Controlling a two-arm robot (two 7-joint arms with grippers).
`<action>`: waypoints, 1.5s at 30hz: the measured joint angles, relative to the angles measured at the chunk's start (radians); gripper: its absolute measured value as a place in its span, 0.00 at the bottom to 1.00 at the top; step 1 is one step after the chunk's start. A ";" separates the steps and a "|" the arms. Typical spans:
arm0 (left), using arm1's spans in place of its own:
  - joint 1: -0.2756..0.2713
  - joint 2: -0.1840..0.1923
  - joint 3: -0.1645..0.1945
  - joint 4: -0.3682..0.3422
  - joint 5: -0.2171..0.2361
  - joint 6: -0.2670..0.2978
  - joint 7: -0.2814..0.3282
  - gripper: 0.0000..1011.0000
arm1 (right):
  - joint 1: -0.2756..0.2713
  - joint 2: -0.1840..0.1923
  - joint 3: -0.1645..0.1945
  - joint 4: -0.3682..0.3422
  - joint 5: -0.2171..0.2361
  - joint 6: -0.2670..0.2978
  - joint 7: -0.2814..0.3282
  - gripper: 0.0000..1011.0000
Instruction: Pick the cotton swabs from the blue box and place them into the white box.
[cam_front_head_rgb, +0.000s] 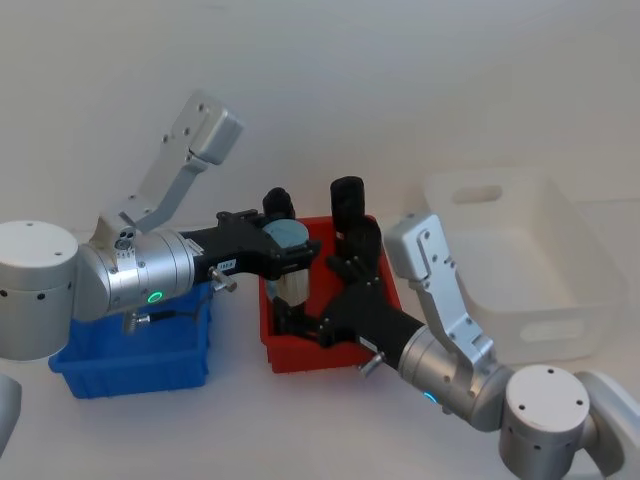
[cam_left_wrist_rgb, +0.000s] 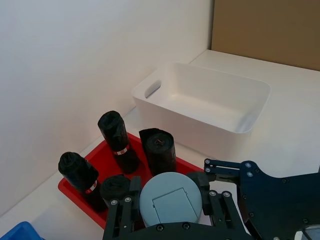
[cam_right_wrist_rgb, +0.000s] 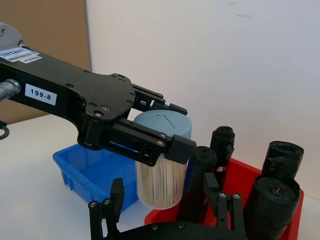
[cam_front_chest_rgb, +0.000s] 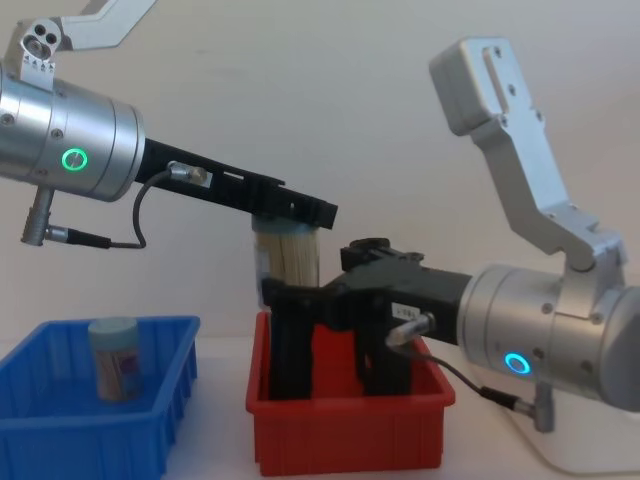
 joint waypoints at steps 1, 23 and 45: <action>0.000 0.000 0.000 0.000 0.000 0.000 0.000 0.66 | 0.004 -0.003 -0.001 0.006 -0.001 -0.002 0.001 0.99; 0.000 0.000 0.000 0.000 0.001 0.000 0.002 0.66 | 0.078 -0.052 -0.013 0.133 0.009 -0.041 0.025 0.64; 0.000 0.000 0.000 0.000 0.000 0.000 0.000 0.99 | 0.075 -0.055 -0.022 0.129 0.000 -0.032 -0.043 0.64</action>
